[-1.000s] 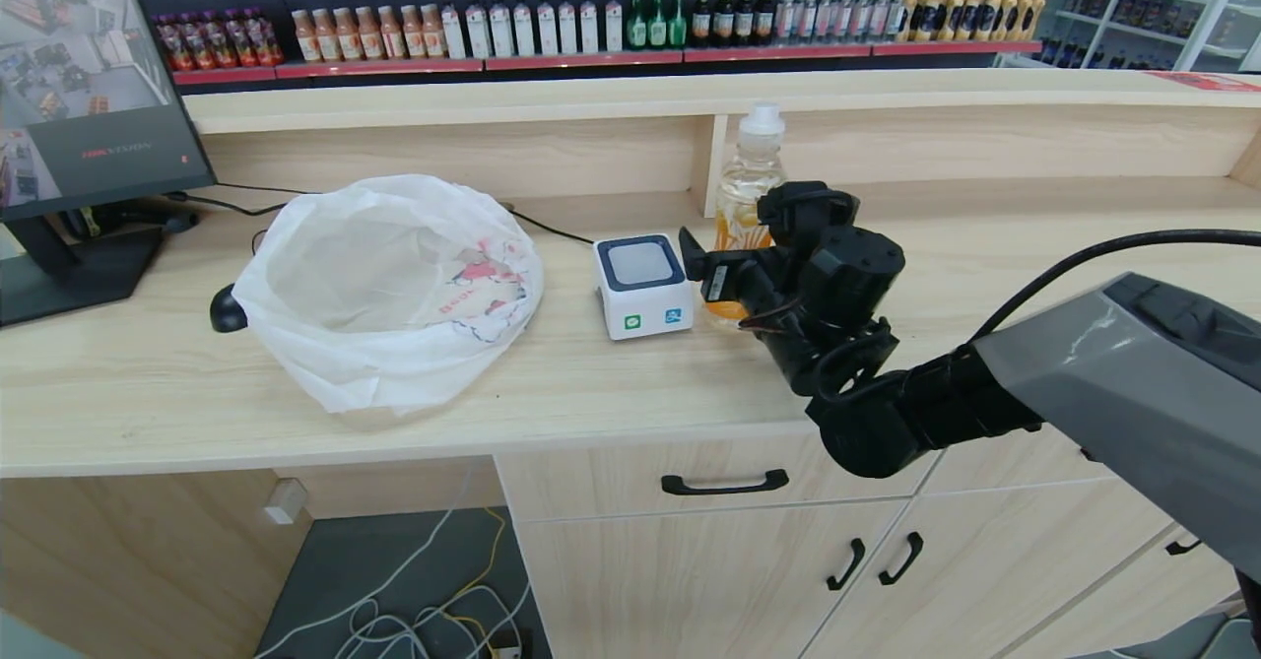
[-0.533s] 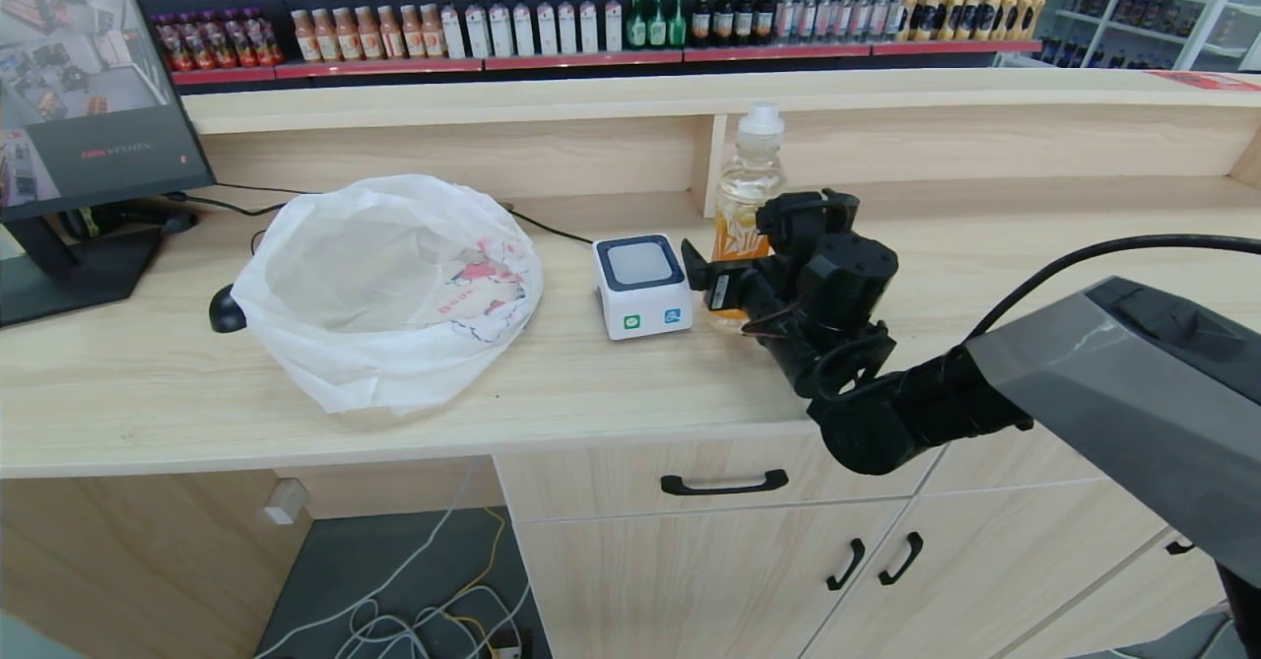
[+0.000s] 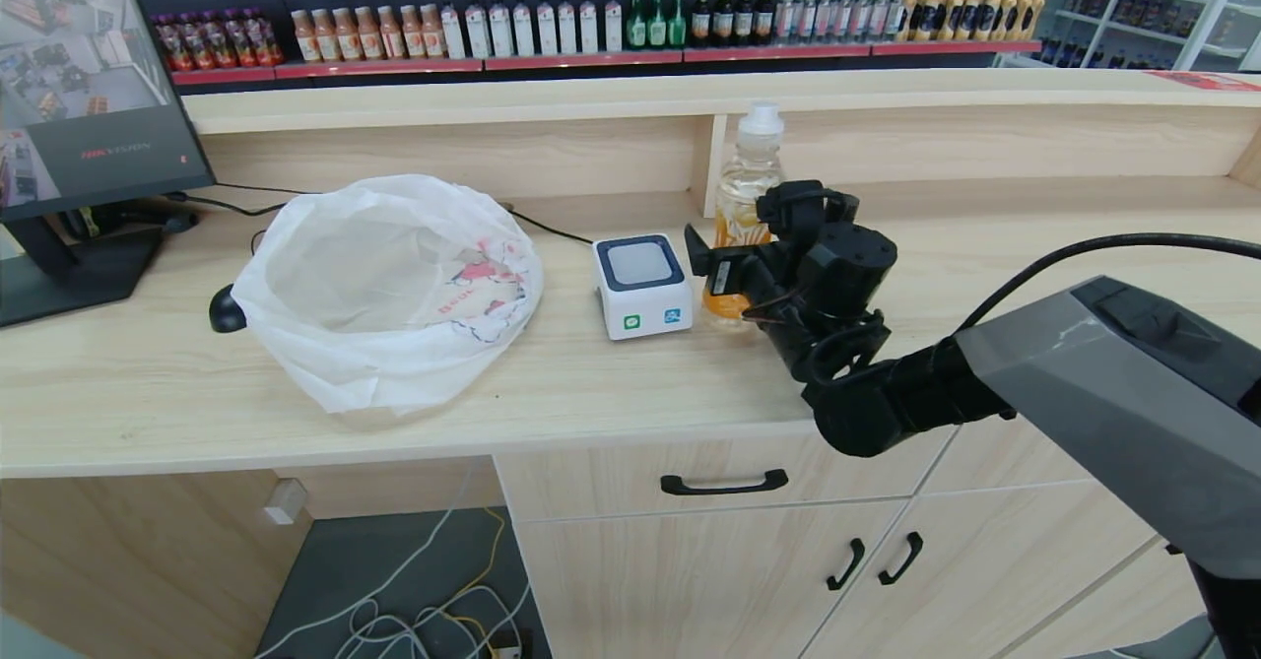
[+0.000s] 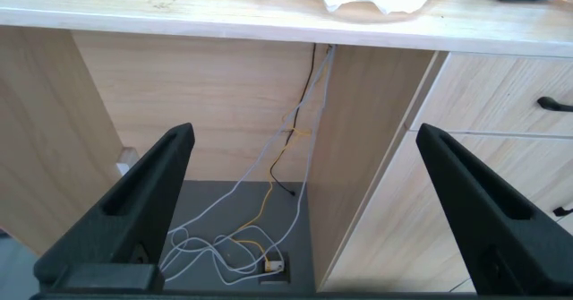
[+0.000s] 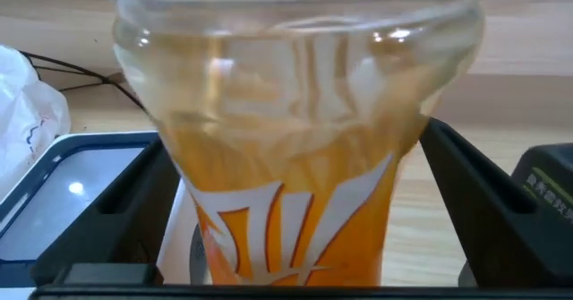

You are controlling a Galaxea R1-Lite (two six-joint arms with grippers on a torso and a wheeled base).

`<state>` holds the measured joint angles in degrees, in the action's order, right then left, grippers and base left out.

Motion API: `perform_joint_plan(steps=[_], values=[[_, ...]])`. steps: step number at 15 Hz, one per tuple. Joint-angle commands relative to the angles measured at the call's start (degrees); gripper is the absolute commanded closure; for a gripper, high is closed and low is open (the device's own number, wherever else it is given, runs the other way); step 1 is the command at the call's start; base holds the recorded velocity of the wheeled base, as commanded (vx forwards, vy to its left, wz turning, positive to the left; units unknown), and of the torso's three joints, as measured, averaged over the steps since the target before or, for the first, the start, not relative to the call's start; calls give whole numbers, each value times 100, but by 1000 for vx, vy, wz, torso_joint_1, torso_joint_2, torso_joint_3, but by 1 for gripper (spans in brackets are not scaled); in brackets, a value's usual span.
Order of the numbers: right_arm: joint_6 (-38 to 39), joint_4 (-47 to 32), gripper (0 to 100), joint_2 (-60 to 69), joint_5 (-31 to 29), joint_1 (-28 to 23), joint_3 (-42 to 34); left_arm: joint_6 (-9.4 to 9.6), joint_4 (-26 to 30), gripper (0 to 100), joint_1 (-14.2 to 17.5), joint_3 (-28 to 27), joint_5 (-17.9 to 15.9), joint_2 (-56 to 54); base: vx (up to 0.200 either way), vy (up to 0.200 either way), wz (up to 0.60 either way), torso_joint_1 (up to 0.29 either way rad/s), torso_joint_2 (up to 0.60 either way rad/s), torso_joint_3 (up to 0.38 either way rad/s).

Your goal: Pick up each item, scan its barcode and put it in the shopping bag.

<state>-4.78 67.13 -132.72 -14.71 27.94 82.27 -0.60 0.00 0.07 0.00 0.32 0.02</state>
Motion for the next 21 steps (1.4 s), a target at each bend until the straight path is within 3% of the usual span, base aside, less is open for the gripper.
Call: perform_joint_plan(steps=[1,10,11,21], values=[[-14,-25,0,-96,39,-43,175,-2,0,0,1,0,3,-2,0,0,0,0,0,0],[-23,-25,0,-211,39,-78,588,-2,0,0,1,0,3,-2,0,0,0,0,0,0],[-6,-16,100,-211,39,-78,597,-2,0,0,1,0,3,-2,0,0,0,0,0,0],[179,54,100,-61,74,-52,720,-2,0,0,1,0,3,-2,0,0,0,0,0,0]])
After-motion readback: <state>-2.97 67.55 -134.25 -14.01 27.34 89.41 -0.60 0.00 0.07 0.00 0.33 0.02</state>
